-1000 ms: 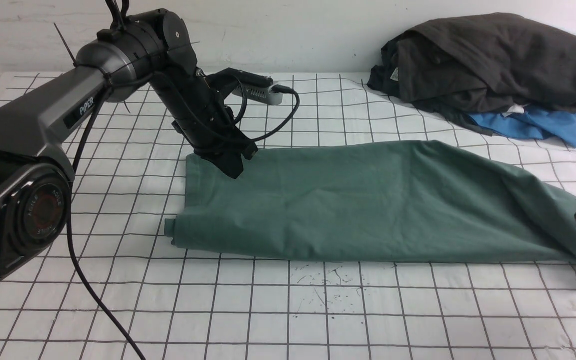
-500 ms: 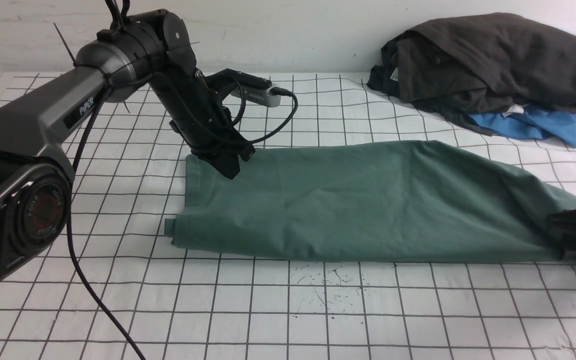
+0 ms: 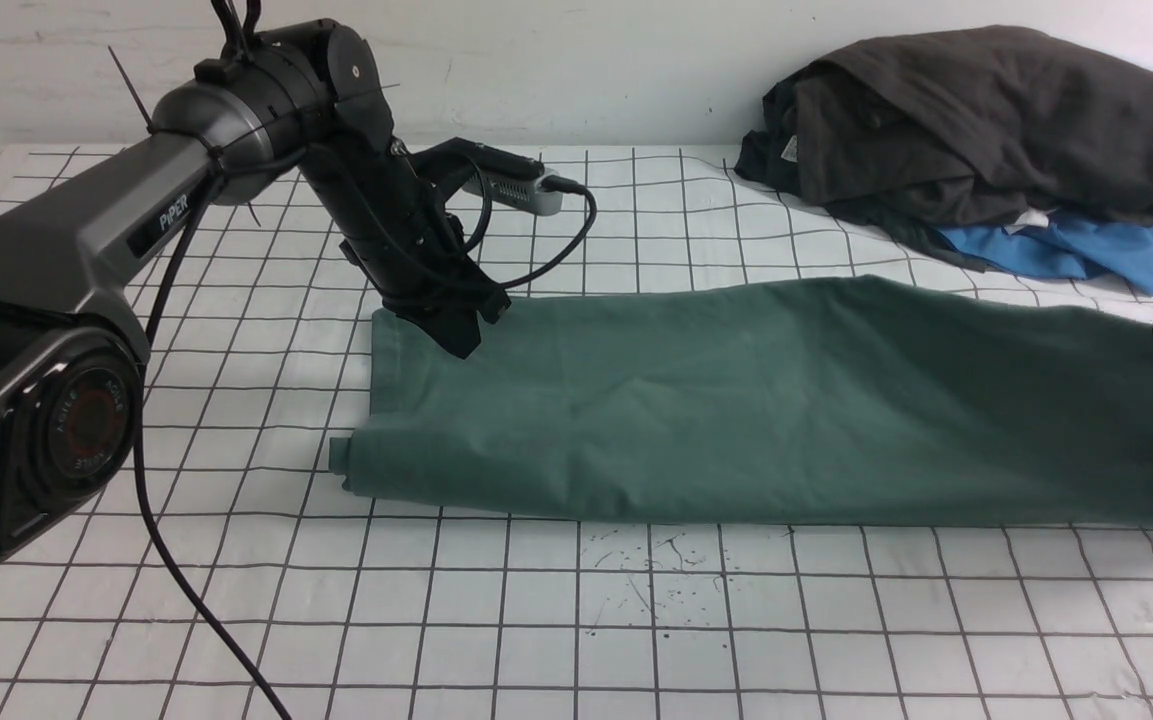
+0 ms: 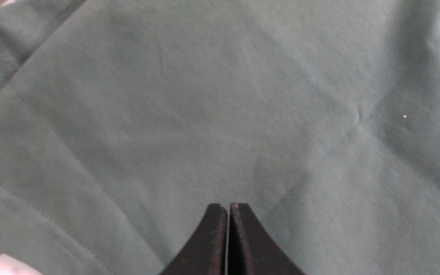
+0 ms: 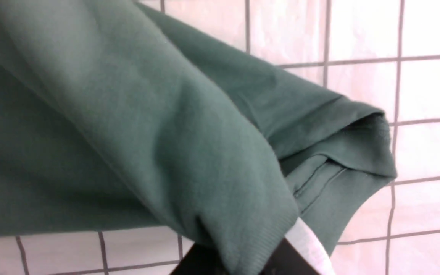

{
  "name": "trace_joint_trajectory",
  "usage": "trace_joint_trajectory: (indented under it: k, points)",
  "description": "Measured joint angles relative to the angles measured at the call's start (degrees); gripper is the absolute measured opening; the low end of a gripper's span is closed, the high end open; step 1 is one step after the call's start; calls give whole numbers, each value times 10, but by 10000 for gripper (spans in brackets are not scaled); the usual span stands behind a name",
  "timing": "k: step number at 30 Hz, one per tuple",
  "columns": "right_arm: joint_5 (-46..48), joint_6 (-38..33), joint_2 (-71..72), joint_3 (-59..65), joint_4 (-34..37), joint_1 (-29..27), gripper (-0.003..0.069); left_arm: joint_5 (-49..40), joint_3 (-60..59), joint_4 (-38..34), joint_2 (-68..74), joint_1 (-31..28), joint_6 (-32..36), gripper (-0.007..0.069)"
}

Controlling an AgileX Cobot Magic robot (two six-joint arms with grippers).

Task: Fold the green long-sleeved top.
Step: Use the right arm to clamp the right edge of the fabric

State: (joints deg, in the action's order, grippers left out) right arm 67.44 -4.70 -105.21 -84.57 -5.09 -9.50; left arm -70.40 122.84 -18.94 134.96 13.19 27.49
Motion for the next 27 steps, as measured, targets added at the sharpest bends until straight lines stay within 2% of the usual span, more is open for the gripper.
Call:
trace_joint_trajectory:
  k: [7, 15, 19, 24, 27]
  points:
    - [26, -18, -81, -76, 28, -44, 29, 0, 0, 0, 0, 0, 0, -7]
    - [27, -19, -153, -151, 28, -56, 41, 0, 0, 0, 0, 0, 0, -7]
    - [29, -19, -183, -195, 29, -62, 71, 0, 0, 0, 0, 0, 0, -7]
    - [37, -19, -201, -254, 29, -68, 201, 0, 0, 1, 0, 0, 1, -7]
    - [35, -19, -198, -282, 27, -68, 304, 0, 0, 1, 0, 0, 2, -7]
